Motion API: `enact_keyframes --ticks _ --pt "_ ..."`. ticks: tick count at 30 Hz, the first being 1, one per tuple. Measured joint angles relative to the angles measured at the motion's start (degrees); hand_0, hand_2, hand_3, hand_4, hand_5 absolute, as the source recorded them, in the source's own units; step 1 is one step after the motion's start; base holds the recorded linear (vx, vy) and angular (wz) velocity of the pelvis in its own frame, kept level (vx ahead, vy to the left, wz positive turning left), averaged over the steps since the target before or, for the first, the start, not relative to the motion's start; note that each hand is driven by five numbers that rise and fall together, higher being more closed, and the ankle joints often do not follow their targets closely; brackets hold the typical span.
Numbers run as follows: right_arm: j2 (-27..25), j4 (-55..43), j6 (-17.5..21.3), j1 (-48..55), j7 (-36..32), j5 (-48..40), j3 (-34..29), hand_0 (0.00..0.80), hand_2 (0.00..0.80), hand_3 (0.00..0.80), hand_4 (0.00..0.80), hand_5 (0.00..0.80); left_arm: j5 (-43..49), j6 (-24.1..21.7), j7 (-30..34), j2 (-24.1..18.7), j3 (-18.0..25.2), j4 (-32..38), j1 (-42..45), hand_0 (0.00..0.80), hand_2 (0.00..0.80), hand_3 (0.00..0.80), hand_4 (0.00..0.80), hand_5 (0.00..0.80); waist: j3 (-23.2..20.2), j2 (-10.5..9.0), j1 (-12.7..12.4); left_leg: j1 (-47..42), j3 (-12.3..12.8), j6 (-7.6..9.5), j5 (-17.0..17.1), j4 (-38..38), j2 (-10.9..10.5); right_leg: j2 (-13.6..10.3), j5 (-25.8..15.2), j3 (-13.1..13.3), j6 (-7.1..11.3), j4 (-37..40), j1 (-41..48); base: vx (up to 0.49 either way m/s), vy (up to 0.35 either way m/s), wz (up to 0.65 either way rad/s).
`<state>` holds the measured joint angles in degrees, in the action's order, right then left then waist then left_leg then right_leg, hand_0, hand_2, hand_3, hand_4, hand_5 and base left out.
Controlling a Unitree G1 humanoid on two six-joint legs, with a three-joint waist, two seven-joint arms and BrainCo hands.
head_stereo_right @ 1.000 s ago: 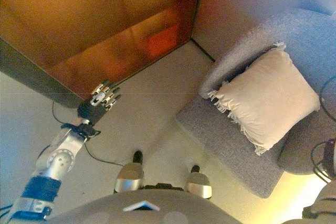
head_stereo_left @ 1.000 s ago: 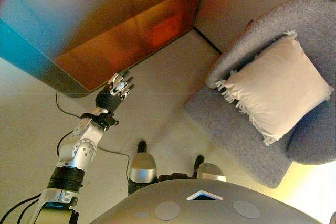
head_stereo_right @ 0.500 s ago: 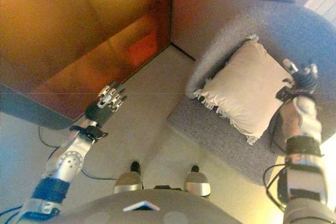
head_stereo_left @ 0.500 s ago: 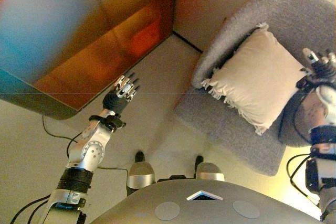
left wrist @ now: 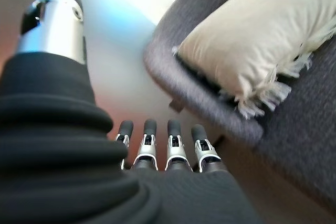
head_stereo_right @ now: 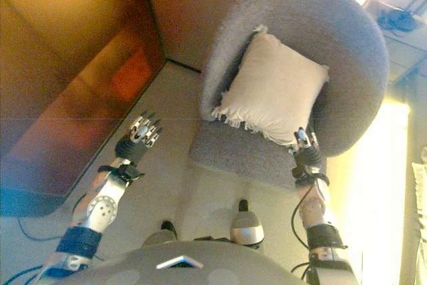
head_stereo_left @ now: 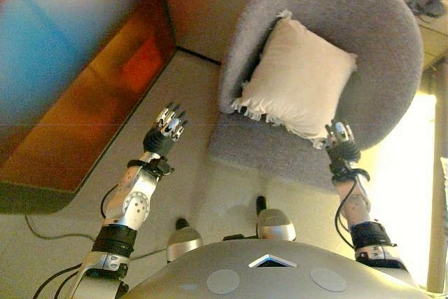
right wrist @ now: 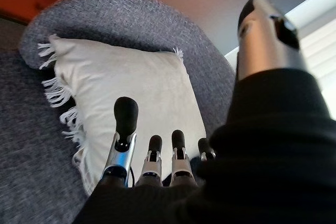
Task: Pick up the cushion and take it to the sofa
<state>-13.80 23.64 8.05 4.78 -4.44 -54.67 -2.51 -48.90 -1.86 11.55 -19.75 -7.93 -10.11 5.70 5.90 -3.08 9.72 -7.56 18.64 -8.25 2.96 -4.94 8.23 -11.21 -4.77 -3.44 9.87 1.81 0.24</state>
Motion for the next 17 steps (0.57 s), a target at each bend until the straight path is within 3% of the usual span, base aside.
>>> enact_keyframes --ticks 6,17 --pt "0.5 -0.7 0.7 0.1 -0.5 -0.6 2.2 0.000 0.000 0.000 0.000 0.000 1.0 0.0 -0.3 1.0 -2.4 0.0 0.0 0.000 0.000 0.000 0.000 0.000 -0.1 0.95 0.5 -0.1 1.4 0.01 0.0 0.0 -0.1 0.0 -1.0 1.1 -0.05 0.6 -0.7 -0.016 0.030 -0.14" --pt "0.9 -0.9 0.8 0.0 -0.5 -0.8 3.6 0.000 0.000 0.000 0.000 0.000 1.0 -0.3 -0.3 1.0 -3.1 0.0 1.0 0.000 0.000 0.000 0.000 0.000 0.2 1.96 0.3 0.5 1.4 -0.04 0.0 0.0 -0.1 0.0 -1.1 1.1 -0.06 0.7 -1.2 -0.001 0.002 0.00"
